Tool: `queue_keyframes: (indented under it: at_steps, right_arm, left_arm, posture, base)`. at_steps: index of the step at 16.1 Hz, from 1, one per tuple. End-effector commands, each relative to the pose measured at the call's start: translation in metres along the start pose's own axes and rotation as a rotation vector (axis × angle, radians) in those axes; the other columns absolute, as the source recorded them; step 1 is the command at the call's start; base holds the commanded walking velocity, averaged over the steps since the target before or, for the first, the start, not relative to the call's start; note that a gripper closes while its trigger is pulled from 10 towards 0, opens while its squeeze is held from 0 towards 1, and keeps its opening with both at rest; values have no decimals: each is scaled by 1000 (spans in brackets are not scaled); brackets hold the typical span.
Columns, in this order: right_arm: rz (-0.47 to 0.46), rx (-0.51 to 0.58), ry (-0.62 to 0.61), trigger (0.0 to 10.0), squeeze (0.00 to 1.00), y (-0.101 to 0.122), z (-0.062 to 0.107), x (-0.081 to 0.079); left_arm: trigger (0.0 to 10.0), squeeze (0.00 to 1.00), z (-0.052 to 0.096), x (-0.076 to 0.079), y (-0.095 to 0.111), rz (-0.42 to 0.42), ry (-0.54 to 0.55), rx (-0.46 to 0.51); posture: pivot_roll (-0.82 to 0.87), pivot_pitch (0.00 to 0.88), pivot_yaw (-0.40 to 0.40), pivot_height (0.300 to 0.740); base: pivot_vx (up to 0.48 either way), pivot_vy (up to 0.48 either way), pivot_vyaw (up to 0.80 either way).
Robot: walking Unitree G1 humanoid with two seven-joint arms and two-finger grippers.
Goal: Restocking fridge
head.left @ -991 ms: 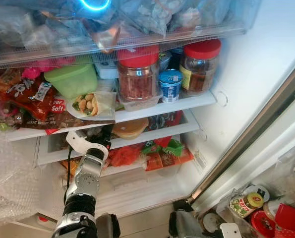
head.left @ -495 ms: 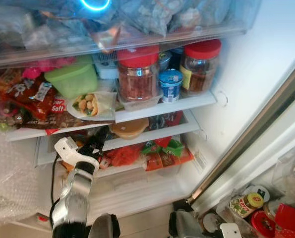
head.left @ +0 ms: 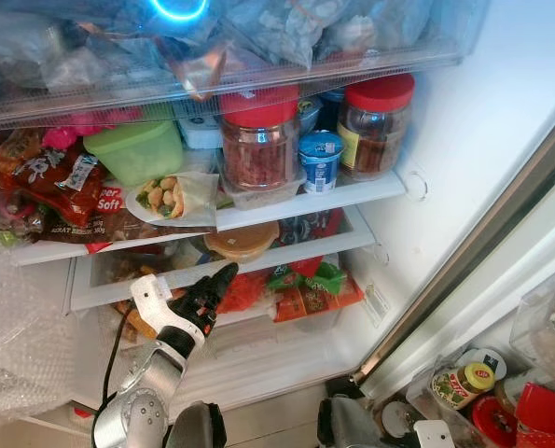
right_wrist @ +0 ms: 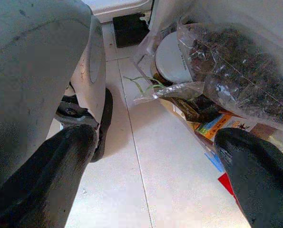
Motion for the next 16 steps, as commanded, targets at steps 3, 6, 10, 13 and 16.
queue_keyframes:
  at_steps: [3, 6, 10, 13, 16]
  right_arm:
    - [-7, -3, 28, 10000, 0, -3, 0, -8]
    - [-14, -2, 17, 10000, 0, -2, 0, -7]
    - [-13, -1, 14, 10000, 0, -2, 0, -7]
    - [-12, 0, 11, 10000, 0, -2, 0, -6]
    - [-15, 5, 11, 10000, 0, -1, 0, -6]
  left_arm:
    - [10000, 0, -8, -3, 7, 6, -20, 4]
    - [10000, 0, -25, -5, 5, 24, -59, -25]
    - [10000, 0, -49, -11, 4, 117, -55, -7]
    - [10000, 0, -64, -14, 14, 111, -20, 76]
    - [10000, 0, -69, -15, 19, 109, -17, 120]
  posture:
    - [-71, 90, 11, 633]
    - [-80, 92, 8, 633]
    - [-98, 96, 6, 633]
    - [-105, 99, 1, 633]
    - [-105, 102, 0, 633]
  base:
    - [0, 0, 0]
    - [0, 0, 0]
    - [0, 0, 0]
    - [0, 0, 0]
    - [0, 0, 0]
Point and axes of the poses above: a point about 5 cm out from each wrist's last joint towards the gripper, its own z axis pointing back from the gripper into the wrist, its own y axis along the axis of the wrist's last joint, x = y × z, the point moved 1 cm from there along -z, pointing out of the wrist towards the gripper, and after that the axes turned 6 degrees about z, right-handed, at the moved point
